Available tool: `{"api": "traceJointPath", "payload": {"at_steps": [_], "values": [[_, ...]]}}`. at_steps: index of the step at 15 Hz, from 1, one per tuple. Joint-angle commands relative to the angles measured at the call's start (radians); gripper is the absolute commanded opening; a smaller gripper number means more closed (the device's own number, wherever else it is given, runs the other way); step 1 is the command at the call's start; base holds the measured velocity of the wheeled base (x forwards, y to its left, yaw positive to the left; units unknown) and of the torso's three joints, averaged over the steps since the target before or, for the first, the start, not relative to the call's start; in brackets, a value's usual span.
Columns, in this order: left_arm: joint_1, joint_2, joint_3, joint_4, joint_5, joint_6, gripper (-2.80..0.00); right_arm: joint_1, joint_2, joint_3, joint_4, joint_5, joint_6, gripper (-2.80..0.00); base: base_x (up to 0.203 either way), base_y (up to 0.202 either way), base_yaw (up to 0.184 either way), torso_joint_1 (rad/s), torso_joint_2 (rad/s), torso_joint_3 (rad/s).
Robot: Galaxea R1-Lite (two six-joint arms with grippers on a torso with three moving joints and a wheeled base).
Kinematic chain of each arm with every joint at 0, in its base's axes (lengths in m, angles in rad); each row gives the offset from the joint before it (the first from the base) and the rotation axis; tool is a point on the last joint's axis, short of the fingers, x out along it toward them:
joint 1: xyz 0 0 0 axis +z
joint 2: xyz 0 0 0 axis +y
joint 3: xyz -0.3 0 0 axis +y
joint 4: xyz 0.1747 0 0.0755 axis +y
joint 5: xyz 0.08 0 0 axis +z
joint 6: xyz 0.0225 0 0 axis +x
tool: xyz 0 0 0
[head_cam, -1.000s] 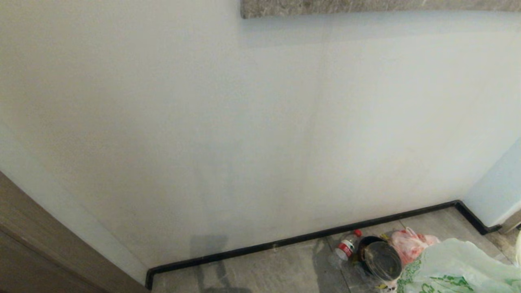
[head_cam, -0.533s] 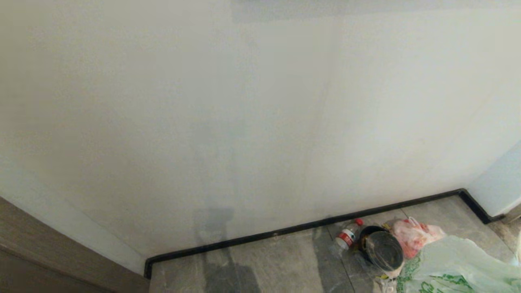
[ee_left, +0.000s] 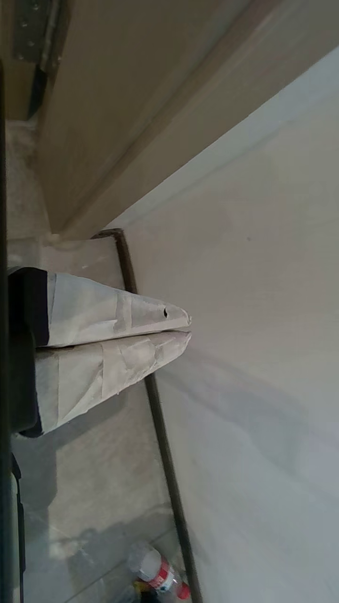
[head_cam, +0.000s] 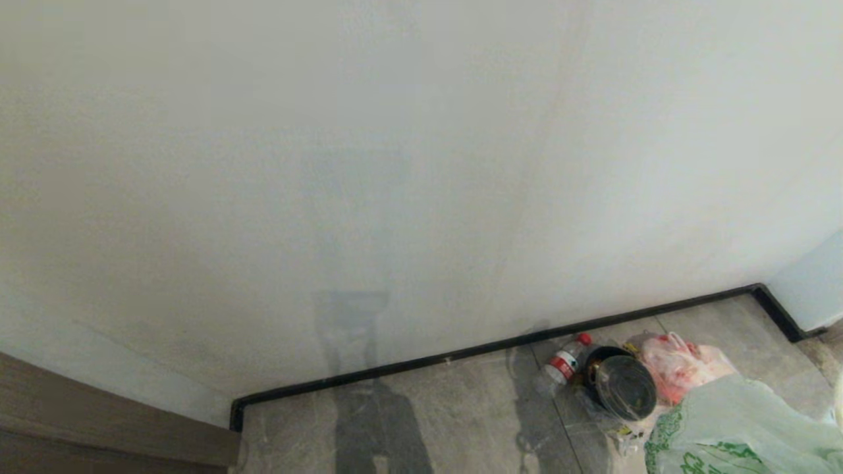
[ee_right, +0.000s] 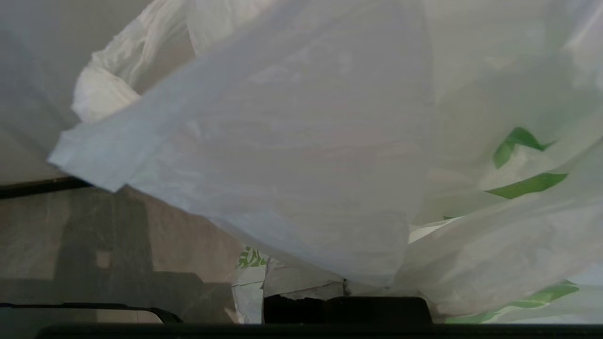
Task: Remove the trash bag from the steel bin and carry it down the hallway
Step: Put the trash bag at the door
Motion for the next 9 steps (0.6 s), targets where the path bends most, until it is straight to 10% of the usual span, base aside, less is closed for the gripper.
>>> {"api": "traceJointPath", "payload": {"at_steps": [1, 5, 9], "values": [[0.0, 0.001, 0.0, 0.0, 0.0, 0.001, -2.8, 0.0, -0.039, 0.0, 0.0, 0.0, -0.004, -2.8, 0.0, 0.0, 0.0, 0.002, 0.0, -0.198], [0.0, 0.001, 0.0, 0.0, 0.0, 0.001, -2.8, 0.0, -0.039, -0.037, 0.045, 0.008, -0.028, -2.8, 0.0, 0.0, 0.0, 0.003, 0.0, -0.061], [0.0, 0.001, 0.0, 0.0, 0.0, 0.001, -2.8, 0.0, 0.116, -0.358, 0.311, 0.083, -0.028, -2.8, 0.0, 0.0, 0.0, 0.0, 0.0, 0.0]]}}
